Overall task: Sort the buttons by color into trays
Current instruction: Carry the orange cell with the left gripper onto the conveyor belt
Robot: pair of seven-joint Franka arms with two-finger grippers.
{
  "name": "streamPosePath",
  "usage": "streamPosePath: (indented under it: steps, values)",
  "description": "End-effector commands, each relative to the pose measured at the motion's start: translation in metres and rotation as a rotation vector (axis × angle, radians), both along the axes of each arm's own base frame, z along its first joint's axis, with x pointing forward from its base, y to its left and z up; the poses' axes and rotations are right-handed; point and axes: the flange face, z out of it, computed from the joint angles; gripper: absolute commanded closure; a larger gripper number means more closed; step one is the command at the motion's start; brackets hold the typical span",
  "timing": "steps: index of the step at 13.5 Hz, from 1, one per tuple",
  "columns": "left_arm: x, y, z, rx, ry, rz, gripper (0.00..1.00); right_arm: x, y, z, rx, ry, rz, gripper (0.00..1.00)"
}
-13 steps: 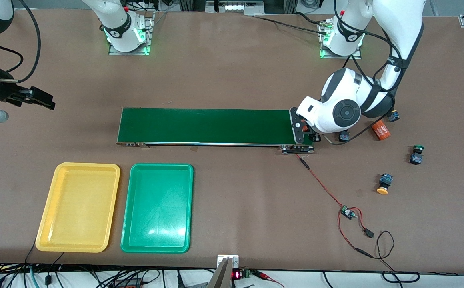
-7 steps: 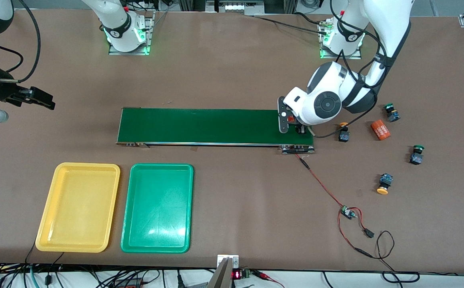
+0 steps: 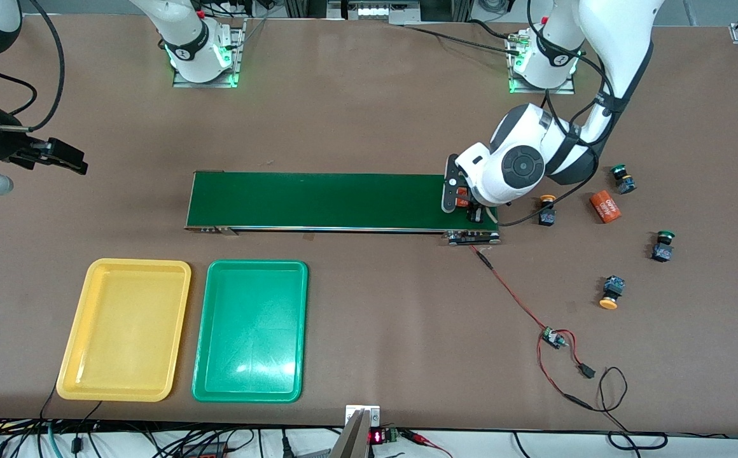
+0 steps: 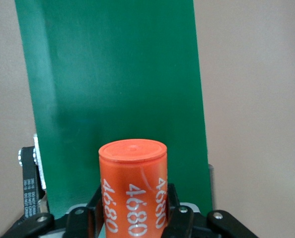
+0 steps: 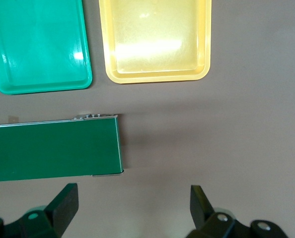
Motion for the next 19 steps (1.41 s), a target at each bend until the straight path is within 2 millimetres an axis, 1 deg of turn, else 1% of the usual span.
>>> streamPosePath:
  steps: [1, 4, 5, 6, 7, 8, 9, 11, 12, 14, 16, 17, 18, 19]
  values:
    - [0.0, 0.002, -0.006, -0.005, -0.004, -0.03, 1.0, 0.0, 0.0, 0.003, 0.016, -0.008, -0.02, 0.0]
    - [-0.002, 0.003, -0.012, -0.005, 0.008, -0.029, 0.99, 0.0, 0.0, 0.003, 0.014, -0.008, -0.019, 0.0]
    - [-0.002, 0.003, -0.012, -0.004, 0.009, -0.025, 0.92, 0.0, 0.0, 0.003, 0.014, -0.008, -0.019, 0.0]
    - [-0.002, 0.003, -0.012, -0.001, 0.01, -0.018, 0.79, 0.0, 0.0, 0.003, 0.014, -0.008, -0.019, 0.0]
    - [-0.002, 0.003, -0.01, 0.0, 0.009, -0.016, 0.49, 0.0, 0.0, 0.003, 0.014, -0.008, -0.019, 0.0]
    - [-0.001, 0.004, -0.007, -0.004, 0.003, -0.028, 0.0, 0.0, 0.0, 0.003, 0.014, -0.008, -0.019, 0.0]
    - [0.001, 0.005, -0.003, -0.005, -0.004, -0.023, 0.0, 0.0, 0.0, 0.003, 0.014, -0.008, -0.019, 0.0]
    - [0.007, 0.007, 0.019, -0.008, -0.04, -0.017, 0.0, 0.0, 0.0, 0.003, 0.014, -0.008, -0.019, 0.0]
    - [0.012, 0.013, 0.032, -0.009, -0.064, -0.005, 0.0, -0.001, 0.0, 0.003, 0.014, -0.007, -0.019, 0.0]
    - [0.024, 0.033, 0.062, -0.011, -0.12, 0.032, 0.0, -0.001, 0.0, 0.003, 0.014, -0.007, -0.019, 0.0]
    - [0.028, 0.041, 0.079, -0.011, -0.15, 0.046, 0.0, -0.001, 0.0, 0.003, 0.014, -0.007, -0.019, 0.0]
    - [0.035, 0.053, 0.083, -0.012, -0.161, 0.071, 0.0, -0.001, 0.0, 0.003, 0.014, -0.007, -0.019, 0.0]
    - [0.045, 0.075, 0.086, -0.01, -0.166, 0.114, 0.0, -0.001, 0.0, 0.003, 0.014, -0.007, -0.019, 0.0]
    - [0.052, 0.097, 0.082, -0.004, -0.161, 0.15, 0.0, -0.001, 0.0, 0.003, 0.014, -0.007, -0.019, 0.0]
